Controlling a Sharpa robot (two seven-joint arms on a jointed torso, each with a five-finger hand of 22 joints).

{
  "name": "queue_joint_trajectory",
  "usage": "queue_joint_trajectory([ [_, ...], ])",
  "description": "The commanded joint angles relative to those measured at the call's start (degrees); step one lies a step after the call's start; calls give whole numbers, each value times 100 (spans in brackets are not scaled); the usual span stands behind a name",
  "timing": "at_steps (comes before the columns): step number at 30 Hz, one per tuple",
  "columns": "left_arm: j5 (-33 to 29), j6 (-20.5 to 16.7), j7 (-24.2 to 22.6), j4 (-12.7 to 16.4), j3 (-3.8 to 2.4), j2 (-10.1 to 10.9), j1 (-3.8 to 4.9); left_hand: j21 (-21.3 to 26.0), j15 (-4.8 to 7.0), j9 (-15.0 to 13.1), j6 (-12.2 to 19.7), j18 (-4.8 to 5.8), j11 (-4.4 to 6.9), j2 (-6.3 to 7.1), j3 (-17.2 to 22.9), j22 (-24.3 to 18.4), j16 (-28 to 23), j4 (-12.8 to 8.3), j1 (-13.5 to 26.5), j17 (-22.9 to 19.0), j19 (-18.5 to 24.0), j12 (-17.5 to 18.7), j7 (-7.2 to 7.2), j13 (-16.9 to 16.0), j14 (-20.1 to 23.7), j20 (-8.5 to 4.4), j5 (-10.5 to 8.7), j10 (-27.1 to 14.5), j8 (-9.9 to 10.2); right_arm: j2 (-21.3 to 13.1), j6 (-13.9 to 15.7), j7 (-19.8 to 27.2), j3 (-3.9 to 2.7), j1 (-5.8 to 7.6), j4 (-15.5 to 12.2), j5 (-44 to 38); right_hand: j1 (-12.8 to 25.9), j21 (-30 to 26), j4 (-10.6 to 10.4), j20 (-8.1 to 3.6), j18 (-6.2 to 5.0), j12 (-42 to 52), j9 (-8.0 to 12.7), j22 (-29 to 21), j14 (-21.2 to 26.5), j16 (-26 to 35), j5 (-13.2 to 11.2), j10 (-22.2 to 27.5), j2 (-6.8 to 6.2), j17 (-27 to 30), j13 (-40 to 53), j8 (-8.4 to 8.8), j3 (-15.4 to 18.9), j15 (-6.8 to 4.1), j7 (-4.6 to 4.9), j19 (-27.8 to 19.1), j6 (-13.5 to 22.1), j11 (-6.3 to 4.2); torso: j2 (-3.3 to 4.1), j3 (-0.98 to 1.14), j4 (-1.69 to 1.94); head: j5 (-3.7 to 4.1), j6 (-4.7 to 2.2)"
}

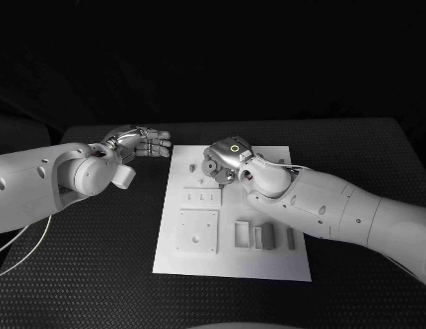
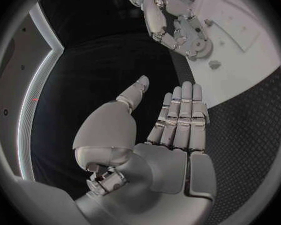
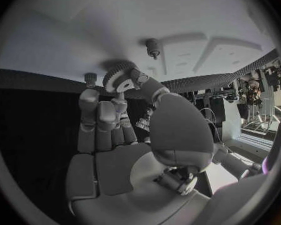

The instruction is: Assemble the parts on the task board

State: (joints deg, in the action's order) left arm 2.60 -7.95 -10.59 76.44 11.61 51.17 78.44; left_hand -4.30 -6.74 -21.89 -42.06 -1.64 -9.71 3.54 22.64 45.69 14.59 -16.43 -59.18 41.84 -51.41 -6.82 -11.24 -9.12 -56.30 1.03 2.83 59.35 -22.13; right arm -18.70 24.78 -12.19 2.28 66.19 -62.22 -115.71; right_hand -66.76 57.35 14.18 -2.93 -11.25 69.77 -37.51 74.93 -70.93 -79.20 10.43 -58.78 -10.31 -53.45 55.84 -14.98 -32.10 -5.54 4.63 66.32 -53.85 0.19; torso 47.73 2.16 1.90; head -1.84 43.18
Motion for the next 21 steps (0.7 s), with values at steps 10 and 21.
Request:
queue_joint_trajectory([
  [10, 16, 2, -31, 0, -5, -13, 6, 30, 9, -5, 43, 61, -12, 12, 26, -9, -26, -4, 43, 11, -9, 22, -107, -7, -36, -11, 21, -41, -10, -59, -70, 4, 23, -31, 69, 60, 164, -5, -94, 17, -375, -53, 18, 95, -18, 43, 19, -12, -144, 12, -14, 46, -64, -42, 169, 39, -304, -17, 0, 2, -1, 5, -3],
  [21, 16, 4, -35, -11, -5, -16, 5, 30, 8, -5, 45, 61, -13, 9, 29, -9, -28, -3, 44, 12, -8, 24, -108, -7, -35, -11, 21, -43, -10, -199, 324, 189, 19, -27, -70, 228, 388, 4, -446, -32, -375, -61, 13, 92, -73, 24, 12, -69, -285, 11, -17, 58, -104, -67, 146, 116, -360, -40, -3, 2, -3, -4, -20],
])
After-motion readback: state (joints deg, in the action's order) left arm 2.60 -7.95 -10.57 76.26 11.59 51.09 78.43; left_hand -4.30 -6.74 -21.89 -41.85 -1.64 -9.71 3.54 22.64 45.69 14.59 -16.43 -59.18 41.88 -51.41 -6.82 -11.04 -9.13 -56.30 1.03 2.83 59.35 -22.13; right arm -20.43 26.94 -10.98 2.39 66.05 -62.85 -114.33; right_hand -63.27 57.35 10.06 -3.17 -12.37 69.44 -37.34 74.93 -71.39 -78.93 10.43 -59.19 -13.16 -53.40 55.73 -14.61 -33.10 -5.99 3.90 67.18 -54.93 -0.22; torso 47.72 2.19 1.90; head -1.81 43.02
